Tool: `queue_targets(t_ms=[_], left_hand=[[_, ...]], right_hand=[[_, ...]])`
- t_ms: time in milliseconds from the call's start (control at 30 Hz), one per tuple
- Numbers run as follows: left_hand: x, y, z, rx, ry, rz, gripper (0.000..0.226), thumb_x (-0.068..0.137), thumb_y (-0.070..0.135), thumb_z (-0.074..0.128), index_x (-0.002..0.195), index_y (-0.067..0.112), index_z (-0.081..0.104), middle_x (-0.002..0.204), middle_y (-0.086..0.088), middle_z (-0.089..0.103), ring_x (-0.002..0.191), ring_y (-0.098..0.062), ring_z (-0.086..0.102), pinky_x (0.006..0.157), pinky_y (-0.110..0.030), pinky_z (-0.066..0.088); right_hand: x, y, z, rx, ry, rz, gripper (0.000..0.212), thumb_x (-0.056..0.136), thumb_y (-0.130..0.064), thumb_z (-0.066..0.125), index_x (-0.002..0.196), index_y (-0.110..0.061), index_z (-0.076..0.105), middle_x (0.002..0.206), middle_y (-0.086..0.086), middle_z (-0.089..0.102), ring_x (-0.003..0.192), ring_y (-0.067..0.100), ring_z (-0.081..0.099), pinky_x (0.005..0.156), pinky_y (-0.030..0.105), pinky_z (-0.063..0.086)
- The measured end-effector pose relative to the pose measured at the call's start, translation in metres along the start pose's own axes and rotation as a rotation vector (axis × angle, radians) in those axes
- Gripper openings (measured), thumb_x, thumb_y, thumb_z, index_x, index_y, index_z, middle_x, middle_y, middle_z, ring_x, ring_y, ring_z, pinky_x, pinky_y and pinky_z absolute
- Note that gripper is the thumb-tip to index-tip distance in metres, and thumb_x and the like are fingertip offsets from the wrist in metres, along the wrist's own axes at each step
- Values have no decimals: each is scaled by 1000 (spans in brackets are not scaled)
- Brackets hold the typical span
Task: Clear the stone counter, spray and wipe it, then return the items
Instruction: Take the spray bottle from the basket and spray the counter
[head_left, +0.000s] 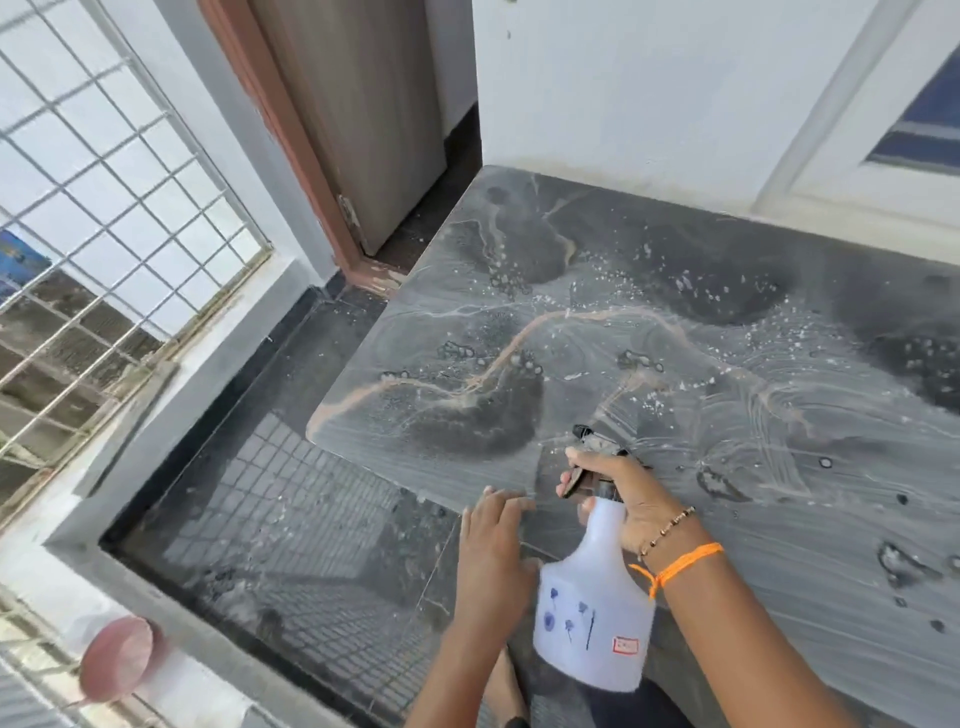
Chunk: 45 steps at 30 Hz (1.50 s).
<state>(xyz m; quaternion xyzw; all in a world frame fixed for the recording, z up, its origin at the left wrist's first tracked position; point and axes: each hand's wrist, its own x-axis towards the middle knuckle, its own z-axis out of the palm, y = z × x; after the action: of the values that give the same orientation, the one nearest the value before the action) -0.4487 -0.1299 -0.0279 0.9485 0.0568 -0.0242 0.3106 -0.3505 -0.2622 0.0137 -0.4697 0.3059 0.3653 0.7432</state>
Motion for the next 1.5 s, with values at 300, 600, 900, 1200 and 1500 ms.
queue_targets(t_ms=[300, 600, 900, 1200, 1500], left_hand=[[-5, 45, 43, 110, -175, 419, 59, 64, -7, 61, 120, 11, 55, 128, -6, 54, 137, -30, 31, 111, -54, 2], [-28, 73, 73, 149, -264, 411, 67, 74, -8, 58, 135, 14, 41, 144, -5, 39, 142, -28, 19, 111, -53, -5], [-66, 156, 140, 83, -490, 641, 76, 84, -12, 32, 149, 19, 6, 158, -1, 4, 144, -21, -12, 107, -30, -22], [-109, 235, 198, 178, -539, 528, 74, 89, -1, 44, 149, 22, 6, 158, 3, -2, 143, -23, -18, 112, -35, -13], [-131, 331, 235, 33, -723, 469, 53, 93, 23, 47, 142, 24, 26, 153, 7, 12, 141, -17, 10, 115, -33, 17]], right_hand=[[-46, 15, -91, 325, 361, -284, 37, 94, -15, 51, 58, -9, 54, 38, 0, 55, 33, 8, 53, 36, 12, 39], [-79, 35, -136, 356, 417, -286, 26, 94, -14, 50, 68, -7, 51, 40, 2, 58, 34, 11, 57, 32, 11, 37], [-138, 50, -241, 367, 572, -389, 27, 91, -22, 57, 66, -11, 55, 47, -1, 60, 43, 8, 58, 47, 21, 43], [-207, 48, -348, 312, 465, -470, 27, 88, -19, 60, 62, -11, 61, 49, 2, 63, 48, 11, 62, 41, 17, 44], [-266, 48, -428, -79, 662, -684, 19, 80, -21, 71, 74, -5, 63, 61, 7, 57, 53, 13, 51, 59, 27, 44]])
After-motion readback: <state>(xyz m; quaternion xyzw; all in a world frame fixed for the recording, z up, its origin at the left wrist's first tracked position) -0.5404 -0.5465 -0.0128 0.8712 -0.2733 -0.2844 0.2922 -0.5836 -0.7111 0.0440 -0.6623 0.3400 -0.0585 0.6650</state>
